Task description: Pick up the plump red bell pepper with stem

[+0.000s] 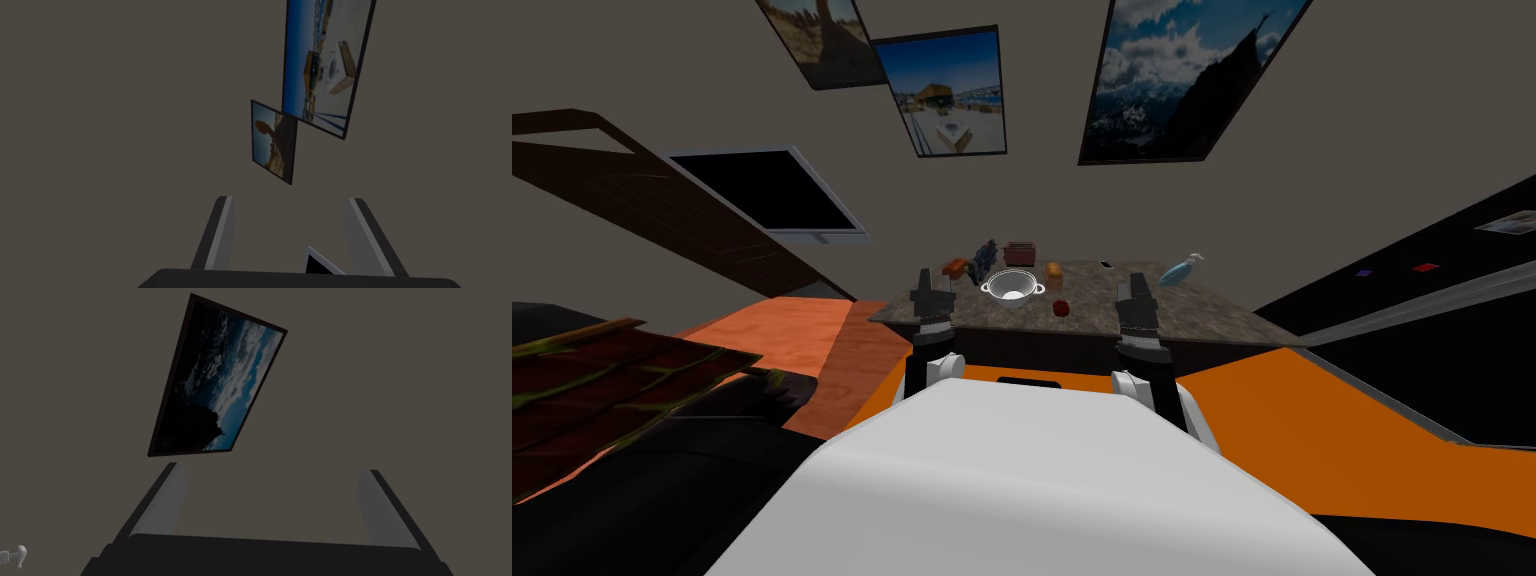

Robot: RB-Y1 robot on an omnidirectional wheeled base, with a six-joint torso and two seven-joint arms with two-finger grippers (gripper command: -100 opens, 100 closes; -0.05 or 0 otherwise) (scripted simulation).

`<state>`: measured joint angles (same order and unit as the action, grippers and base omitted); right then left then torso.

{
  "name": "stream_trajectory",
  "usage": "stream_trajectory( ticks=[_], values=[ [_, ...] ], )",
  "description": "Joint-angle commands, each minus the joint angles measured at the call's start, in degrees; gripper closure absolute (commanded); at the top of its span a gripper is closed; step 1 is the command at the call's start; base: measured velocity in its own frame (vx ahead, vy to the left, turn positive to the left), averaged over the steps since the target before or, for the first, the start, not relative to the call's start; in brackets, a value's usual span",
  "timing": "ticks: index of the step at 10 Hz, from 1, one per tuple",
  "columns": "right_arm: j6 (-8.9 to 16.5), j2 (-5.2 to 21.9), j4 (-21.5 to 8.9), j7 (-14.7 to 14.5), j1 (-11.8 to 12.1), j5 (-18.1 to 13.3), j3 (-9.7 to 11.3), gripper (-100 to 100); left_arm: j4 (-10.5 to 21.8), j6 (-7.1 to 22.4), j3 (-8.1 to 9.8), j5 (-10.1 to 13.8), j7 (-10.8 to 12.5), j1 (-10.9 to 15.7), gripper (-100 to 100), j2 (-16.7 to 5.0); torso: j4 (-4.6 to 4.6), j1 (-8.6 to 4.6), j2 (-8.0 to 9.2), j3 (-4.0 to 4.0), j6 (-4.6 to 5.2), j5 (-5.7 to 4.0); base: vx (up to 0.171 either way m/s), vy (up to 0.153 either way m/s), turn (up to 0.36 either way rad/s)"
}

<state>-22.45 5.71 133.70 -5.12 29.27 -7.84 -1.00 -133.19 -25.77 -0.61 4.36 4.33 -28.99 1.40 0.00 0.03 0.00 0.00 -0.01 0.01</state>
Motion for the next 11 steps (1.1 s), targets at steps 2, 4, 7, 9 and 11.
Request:
stream_trajectory(
  ticks=[2, 4, 7, 9, 11],
  values=[
    [0.00, 0.00, 0.00, 0.00, 0.00, 0.00, 0.00, -100, 0.00, 0.00, 0.00, 0.00, 0.00, 0.00, 0, 0.00, 0.00, -0.04, 0.02, 0.01, 0.01, -0.01, -0.011, -0.006, -0.017],
    [-0.02, 1.58, -0.17, -0.31, -0.17, -0.07, 0.03, -100, 0.00, 0.00, 0.00, 0.00, 0.00, 0.00, 0, 0.00, 0.01, -0.08, 0.06, 0.03, 0.01, -0.02, -0.012, -0.012, -0.005],
    [-0.16, 6.74, -0.81, -1.62, -0.85, -0.34, 0.14, -100, 0.00, 0.00, 0.00, 0.00, 0.00, 0.00, 0, 0.00, 0.01, -0.11, 0.04, 0.02, -0.01, -0.02, -0.014, -0.018, 0.096],
    [-0.25, 9.96, -1.11, -2.27, -1.21, -0.47, 0.17, -100, 0.00, 0.00, 0.00, 0.00, 0.00, 0.00, 0, 0.00, 0.01, -0.14, 0.04, 0.02, 0.01, -0.03, -0.013, -0.020, 0.068],
    [-0.36, 13.20, -1.43, -3.02, -1.63, -0.62, 0.20, -100, 0.00, 0.00, 0.00, 0.00, 0.00, 0.00, 0, 0.00, 0.01, -0.11, 0.03, 0.02, 0.01, -0.03, -0.012, -0.017, 0.077]
  ],
)
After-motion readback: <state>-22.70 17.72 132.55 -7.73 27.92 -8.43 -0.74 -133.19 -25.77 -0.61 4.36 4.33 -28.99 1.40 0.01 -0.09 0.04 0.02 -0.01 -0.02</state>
